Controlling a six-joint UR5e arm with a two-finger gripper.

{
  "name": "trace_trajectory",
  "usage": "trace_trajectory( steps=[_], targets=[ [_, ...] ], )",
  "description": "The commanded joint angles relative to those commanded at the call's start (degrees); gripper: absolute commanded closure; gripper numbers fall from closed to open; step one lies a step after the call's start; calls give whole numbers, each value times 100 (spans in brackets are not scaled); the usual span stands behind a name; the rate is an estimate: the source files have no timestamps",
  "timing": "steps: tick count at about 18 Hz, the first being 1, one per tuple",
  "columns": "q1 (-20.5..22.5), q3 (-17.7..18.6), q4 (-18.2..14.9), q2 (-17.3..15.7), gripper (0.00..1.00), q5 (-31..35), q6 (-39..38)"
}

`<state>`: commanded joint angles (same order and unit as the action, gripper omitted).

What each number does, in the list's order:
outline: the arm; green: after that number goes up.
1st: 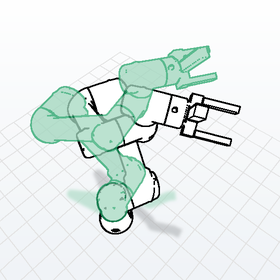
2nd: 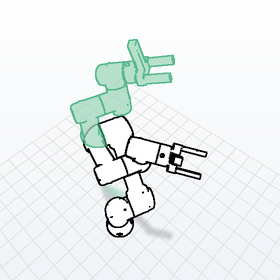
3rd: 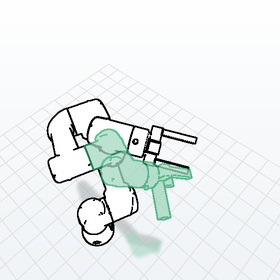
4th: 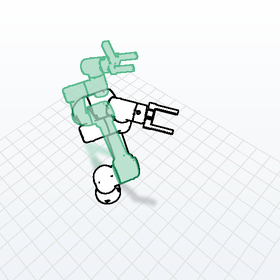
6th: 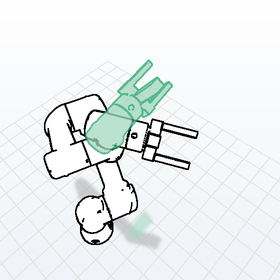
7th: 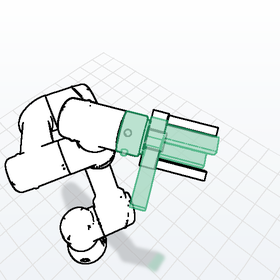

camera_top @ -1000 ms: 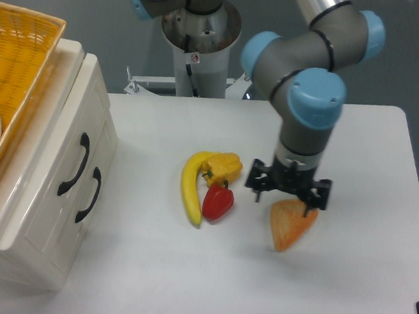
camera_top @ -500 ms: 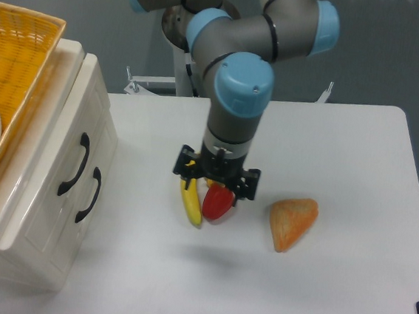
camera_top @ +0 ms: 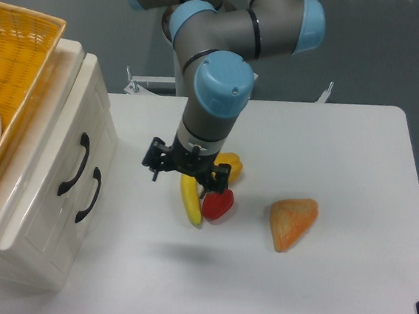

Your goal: Slide open the top white drawer

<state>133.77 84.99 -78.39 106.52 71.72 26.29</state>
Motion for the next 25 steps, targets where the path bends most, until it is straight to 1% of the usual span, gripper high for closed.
trace_trajectory(
  steps=[3, 5, 7, 14, 20, 23, 25],
  targets=[
    [-122, -9, -228, -35, 0, -53, -106],
    [-193, -9, -282, -35, 0, -106, -282],
    [-263, -9, -282, -35, 0, -132, -335],
    [-334, 17, -264, -26, 0, -606, -353],
    [-466, 44, -247, -9, 0, -642, -449],
    [-598, 70, -106, 9, 0, -633, -660],
    [-606, 70, -106, 9, 0, -633, -660]
  ],
)
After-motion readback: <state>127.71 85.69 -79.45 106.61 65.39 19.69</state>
